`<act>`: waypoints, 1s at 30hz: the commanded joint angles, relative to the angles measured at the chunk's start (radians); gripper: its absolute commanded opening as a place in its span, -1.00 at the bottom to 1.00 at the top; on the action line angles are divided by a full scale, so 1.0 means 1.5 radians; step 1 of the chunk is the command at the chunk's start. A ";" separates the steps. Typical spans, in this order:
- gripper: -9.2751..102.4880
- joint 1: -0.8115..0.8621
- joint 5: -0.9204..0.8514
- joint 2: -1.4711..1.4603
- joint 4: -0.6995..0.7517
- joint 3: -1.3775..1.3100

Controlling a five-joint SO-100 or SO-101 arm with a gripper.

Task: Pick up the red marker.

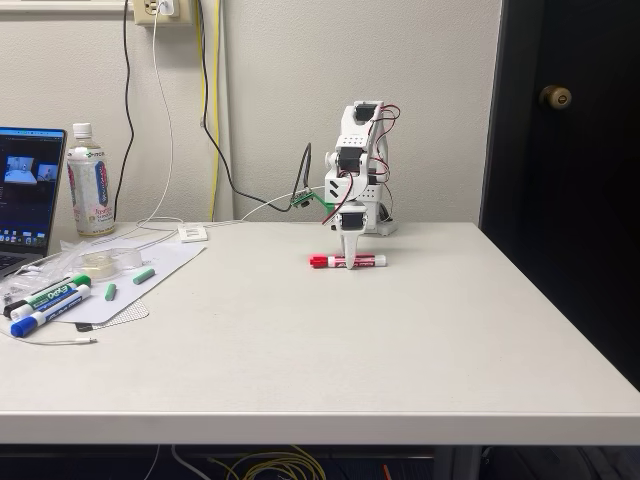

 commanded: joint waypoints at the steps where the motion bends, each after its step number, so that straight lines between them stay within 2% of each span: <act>1: -0.76 -0.008 0.004 0.018 0.000 -0.020; 30: -0.79 -0.012 0.012 0.091 -0.031 -0.020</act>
